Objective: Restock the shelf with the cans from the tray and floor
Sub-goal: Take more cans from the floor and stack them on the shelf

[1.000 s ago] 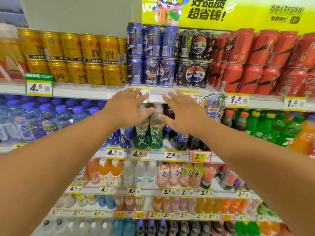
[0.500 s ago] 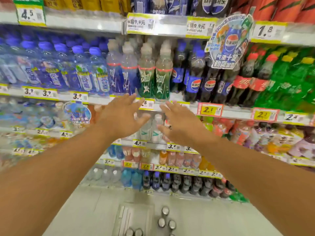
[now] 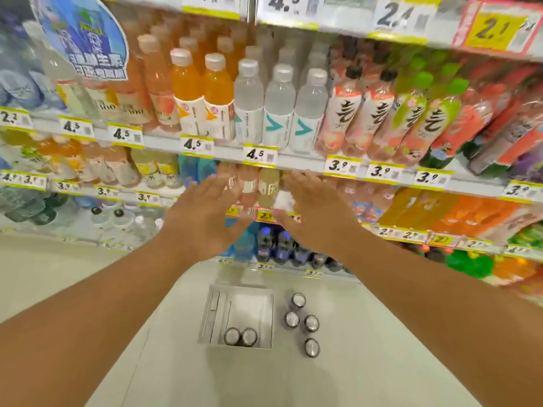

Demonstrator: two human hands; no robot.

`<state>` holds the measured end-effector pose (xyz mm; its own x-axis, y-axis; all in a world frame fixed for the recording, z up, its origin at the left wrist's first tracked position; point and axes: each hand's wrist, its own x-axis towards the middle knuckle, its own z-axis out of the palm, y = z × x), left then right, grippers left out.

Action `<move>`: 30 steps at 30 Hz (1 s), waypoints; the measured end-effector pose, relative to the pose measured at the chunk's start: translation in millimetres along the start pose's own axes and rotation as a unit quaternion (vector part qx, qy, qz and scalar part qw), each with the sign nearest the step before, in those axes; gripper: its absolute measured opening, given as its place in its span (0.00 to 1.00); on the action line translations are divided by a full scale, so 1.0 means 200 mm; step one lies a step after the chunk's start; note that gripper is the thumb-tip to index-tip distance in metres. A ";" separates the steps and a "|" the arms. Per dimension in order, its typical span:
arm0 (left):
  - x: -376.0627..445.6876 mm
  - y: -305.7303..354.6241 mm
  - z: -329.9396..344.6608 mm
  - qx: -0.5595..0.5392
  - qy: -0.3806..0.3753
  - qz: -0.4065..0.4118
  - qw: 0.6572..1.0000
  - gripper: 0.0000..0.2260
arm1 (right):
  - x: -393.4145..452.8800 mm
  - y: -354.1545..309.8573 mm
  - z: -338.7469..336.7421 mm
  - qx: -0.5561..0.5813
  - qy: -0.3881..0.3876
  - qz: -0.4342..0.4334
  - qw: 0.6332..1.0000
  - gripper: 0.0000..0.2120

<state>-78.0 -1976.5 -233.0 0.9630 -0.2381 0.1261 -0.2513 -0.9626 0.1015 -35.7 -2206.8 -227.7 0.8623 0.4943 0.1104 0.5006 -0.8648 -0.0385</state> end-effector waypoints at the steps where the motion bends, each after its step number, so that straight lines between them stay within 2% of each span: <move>1: -0.05 -0.02 0.12 -0.012 0.001 0.005 1.000 0.32 | -0.01 -0.02 0.13 0.000 -0.022 0.001 1.000 0.35; 11: -0.33 -0.22 1.35 0.000 -0.030 0.014 0.999 0.30 | -0.22 -0.16 1.45 0.047 -0.082 -0.002 0.995 0.37; 17: -0.44 -0.31 2.00 0.026 -0.085 -0.010 0.996 0.37 | -0.37 -0.18 2.14 0.041 -0.114 -0.003 0.993 0.39; 24: -0.58 -0.43 2.63 0.036 -0.125 0.002 0.991 0.35 | -0.44 -0.18 2.73 0.067 -0.151 -0.039 0.985 0.38; 30: -0.66 -0.46 2.96 0.046 -0.174 0.030 0.983 0.35 | -0.50 -0.17 3.04 0.079 -0.216 -0.086 0.969 0.38</move>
<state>-125.4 -1932.5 -842.6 0.9257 -0.3086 -0.2186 -0.3133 -0.9495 0.0134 -93.4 -2172.9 -841.0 0.6991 0.6510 -0.2956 0.6164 -0.7583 -0.2123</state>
